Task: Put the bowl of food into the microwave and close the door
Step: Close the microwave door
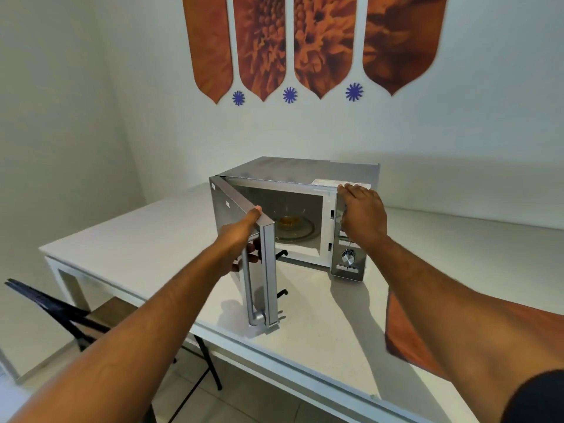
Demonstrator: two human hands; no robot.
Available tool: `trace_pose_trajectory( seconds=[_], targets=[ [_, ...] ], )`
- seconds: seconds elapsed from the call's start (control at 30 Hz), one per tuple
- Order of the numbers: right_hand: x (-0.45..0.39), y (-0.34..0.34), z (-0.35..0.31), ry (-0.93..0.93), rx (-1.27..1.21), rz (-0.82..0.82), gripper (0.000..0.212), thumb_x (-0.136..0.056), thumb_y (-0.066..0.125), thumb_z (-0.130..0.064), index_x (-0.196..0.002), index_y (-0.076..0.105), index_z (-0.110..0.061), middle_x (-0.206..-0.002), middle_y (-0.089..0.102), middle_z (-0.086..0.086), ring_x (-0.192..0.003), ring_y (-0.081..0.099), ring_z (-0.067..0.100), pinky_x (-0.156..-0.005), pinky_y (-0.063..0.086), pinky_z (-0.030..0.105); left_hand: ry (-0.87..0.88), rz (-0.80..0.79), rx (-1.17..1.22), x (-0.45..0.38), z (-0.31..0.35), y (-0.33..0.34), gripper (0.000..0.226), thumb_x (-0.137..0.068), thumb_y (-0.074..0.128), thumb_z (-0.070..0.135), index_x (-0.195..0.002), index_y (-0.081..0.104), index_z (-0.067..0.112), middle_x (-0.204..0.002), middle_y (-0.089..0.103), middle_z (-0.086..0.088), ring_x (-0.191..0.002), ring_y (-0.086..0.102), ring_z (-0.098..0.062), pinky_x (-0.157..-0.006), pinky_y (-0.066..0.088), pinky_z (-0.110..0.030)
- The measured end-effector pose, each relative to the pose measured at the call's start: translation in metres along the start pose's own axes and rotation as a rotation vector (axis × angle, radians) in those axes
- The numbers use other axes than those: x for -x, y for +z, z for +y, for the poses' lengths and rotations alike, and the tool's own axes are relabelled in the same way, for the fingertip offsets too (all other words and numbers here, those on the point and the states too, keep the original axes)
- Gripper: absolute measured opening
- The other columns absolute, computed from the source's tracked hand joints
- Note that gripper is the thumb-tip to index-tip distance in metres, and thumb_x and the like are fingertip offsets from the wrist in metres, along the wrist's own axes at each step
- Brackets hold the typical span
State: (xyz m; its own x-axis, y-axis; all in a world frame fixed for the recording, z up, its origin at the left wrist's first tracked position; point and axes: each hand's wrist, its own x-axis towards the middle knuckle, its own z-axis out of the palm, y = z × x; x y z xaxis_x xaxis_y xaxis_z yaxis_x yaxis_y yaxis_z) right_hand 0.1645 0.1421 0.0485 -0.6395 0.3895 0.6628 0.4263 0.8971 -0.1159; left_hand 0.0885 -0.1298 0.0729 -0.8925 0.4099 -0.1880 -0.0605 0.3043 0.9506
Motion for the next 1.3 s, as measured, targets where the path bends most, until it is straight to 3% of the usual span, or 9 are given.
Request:
trace_pose_trajectory(
  seconds=[0.1, 0.17, 0.23, 0.37, 0.5, 0.7, 1.0, 1.13, 1.3],
  targets=[
    [0.001, 0.001, 0.001, 0.013, 0.000, 0.003, 0.072, -0.086, 0.075, -0.015, -0.151, 0.047, -0.016, -0.155, 0.052, 0.008, -0.146, 0.045, 0.029, -0.125, 0.026, 0.045, 0.058, 0.006, 0.108, -0.005, 0.002, 0.026, 0.055, -0.092, 0.043, 0.068, -0.096, 0.060, 0.016, -0.068, 0.057, -0.010, -0.057, 0.060, -0.020, -0.037, 0.047, -0.019],
    [0.001, 0.002, 0.000, 0.019, 0.009, 0.001, 0.074, -0.085, 0.077, -0.016, -0.152, 0.046, -0.016, -0.156, 0.051, 0.007, -0.147, 0.044, 0.029, -0.126, 0.025, 0.045, 0.094, -0.001, 0.125, -0.009, 0.005, 0.040, 0.051, -0.094, 0.040, 0.067, -0.092, 0.058, 0.019, -0.061, 0.056, -0.009, -0.051, 0.057, -0.018, -0.032, 0.041, -0.015],
    [0.000, 0.002, 0.000, 0.026, 0.027, -0.002, 0.075, -0.086, 0.077, -0.017, -0.153, 0.044, -0.018, -0.157, 0.050, 0.005, -0.148, 0.042, 0.026, -0.126, 0.024, 0.044, 0.118, -0.022, 0.067, -0.017, 0.008, 0.056, 0.054, -0.094, 0.034, 0.069, -0.091, 0.054, 0.020, -0.061, 0.060, -0.009, -0.050, 0.060, -0.016, -0.039, 0.046, -0.020],
    [-0.003, 0.001, 0.000, 0.023, 0.032, 0.011, 0.071, -0.086, 0.074, -0.013, -0.151, 0.048, -0.020, -0.155, 0.052, 0.003, -0.146, 0.046, 0.023, -0.126, 0.030, 0.042, 0.182, -0.022, -0.011, -0.037, 0.011, 0.084, 0.066, -0.090, 0.028, 0.072, -0.077, 0.051, 0.012, -0.059, 0.060, -0.007, -0.055, 0.065, -0.017, -0.080, 0.057, -0.037],
    [-0.004, -0.002, -0.002, 0.054, 0.017, 0.047, 0.063, -0.084, 0.074, -0.011, -0.144, 0.057, -0.022, -0.147, 0.061, 0.000, -0.139, 0.054, 0.023, -0.119, 0.038, 0.041, 0.243, -0.070, -0.014, -0.054, 0.013, 0.099, 0.071, -0.091, 0.032, 0.073, -0.065, 0.054, 0.011, -0.059, 0.069, -0.007, -0.072, 0.074, -0.032, -0.087, 0.058, -0.045],
    [-0.009, -0.004, -0.004, 0.105, -0.011, 0.103, 0.044, -0.093, 0.068, -0.024, -0.137, 0.064, -0.027, -0.140, 0.067, -0.003, -0.132, 0.060, 0.023, -0.109, 0.048, 0.040, 0.192, -0.320, 0.102, -0.095, 0.019, 0.114, 0.058, -0.092, 0.048, 0.066, -0.098, 0.068, 0.011, -0.067, 0.076, -0.005, -0.065, 0.073, -0.021, -0.079, 0.060, -0.040],
    [-0.014, 0.006, -0.007, 0.193, 0.003, 0.128, 0.045, -0.091, 0.071, -0.021, -0.135, 0.066, -0.029, -0.138, 0.068, -0.003, -0.131, 0.061, 0.023, -0.107, 0.050, 0.041, 0.161, -0.450, 0.203, -0.119, 0.037, 0.135, 0.057, -0.097, 0.047, 0.056, -0.132, 0.055, 0.012, -0.109, 0.074, -0.016, -0.095, 0.073, -0.029, -0.098, 0.054, -0.051],
    [-0.015, 0.013, -0.009, 0.223, -0.016, 0.116, 0.045, -0.093, 0.068, -0.022, -0.138, 0.064, -0.028, -0.142, 0.066, -0.003, -0.136, 0.057, 0.022, -0.111, 0.048, 0.041, 0.144, -0.458, 0.241, -0.128, 0.041, 0.142, 0.058, -0.098, 0.049, 0.054, -0.138, 0.051, 0.012, -0.121, 0.070, -0.018, -0.091, 0.073, -0.027, -0.100, 0.052, -0.050],
    [-0.015, 0.016, -0.012, 0.248, -0.038, 0.105, 0.045, -0.093, 0.065, -0.024, -0.138, 0.063, -0.029, -0.144, 0.064, -0.005, -0.138, 0.054, 0.021, -0.113, 0.047, 0.040, 0.136, -0.450, 0.216, -0.133, 0.043, 0.144, 0.056, -0.098, 0.047, 0.055, -0.133, 0.054, 0.011, -0.114, 0.073, -0.015, -0.081, 0.072, -0.022, -0.098, 0.053, -0.048]
  ],
)
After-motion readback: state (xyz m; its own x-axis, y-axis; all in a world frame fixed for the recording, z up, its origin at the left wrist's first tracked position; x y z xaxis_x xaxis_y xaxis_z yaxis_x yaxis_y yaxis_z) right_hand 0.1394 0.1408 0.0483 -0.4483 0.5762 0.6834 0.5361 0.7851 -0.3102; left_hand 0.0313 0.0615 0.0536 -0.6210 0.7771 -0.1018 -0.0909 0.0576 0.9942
